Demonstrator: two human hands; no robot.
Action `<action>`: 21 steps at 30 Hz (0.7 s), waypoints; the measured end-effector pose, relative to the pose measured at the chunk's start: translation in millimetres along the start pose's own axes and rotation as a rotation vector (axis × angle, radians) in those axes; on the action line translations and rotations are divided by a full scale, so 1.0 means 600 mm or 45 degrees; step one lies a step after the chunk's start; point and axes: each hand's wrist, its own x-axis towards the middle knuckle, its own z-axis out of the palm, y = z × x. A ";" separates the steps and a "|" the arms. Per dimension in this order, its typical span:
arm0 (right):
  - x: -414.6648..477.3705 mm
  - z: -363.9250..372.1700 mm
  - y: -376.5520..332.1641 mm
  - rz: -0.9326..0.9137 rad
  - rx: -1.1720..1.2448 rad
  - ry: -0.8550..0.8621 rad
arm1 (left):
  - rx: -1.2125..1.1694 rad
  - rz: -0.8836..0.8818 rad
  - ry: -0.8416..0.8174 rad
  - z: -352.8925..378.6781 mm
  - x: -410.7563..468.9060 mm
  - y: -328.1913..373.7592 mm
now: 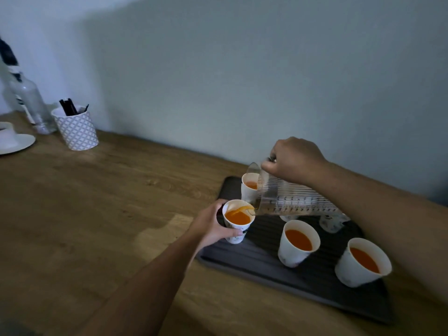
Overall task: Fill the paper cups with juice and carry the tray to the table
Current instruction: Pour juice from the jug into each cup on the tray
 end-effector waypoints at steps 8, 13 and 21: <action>-0.005 0.003 0.015 0.127 0.164 0.021 | -0.062 0.002 0.017 0.001 0.001 -0.007; -0.014 -0.006 0.026 0.188 0.284 0.057 | -0.102 -0.037 -0.012 -0.001 0.000 -0.005; -0.026 -0.039 0.072 0.287 0.491 0.219 | 0.151 0.140 0.175 -0.033 0.002 0.057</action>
